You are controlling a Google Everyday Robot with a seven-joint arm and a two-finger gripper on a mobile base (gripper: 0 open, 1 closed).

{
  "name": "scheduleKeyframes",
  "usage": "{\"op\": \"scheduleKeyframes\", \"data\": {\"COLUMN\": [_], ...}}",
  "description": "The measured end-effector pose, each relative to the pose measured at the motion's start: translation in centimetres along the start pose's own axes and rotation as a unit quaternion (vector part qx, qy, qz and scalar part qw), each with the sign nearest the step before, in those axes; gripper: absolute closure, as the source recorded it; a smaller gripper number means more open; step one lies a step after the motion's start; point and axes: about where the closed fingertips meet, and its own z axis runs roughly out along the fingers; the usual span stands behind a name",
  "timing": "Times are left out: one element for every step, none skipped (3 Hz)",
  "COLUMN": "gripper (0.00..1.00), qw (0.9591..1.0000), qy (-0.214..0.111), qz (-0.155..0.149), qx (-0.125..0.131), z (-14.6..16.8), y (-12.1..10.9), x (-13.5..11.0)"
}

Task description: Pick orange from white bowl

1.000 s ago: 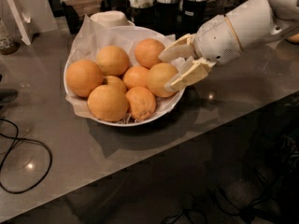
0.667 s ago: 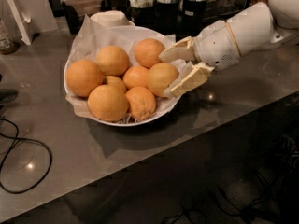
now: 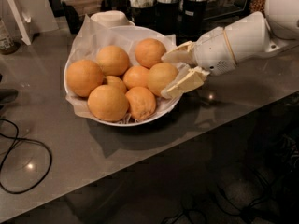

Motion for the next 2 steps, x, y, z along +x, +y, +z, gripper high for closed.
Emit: {"op": "scheduleKeyframes", "data": {"gripper": [0.32, 0.33], "qw": [0.9993, 0.9971], "qy": [0.02, 0.051], "qz": [0.01, 0.019], "qx": [0.029, 0.053], "z": [-0.1, -0.1], "y": [-0.7, -1.1], "x": [0.9, 1.9]}}
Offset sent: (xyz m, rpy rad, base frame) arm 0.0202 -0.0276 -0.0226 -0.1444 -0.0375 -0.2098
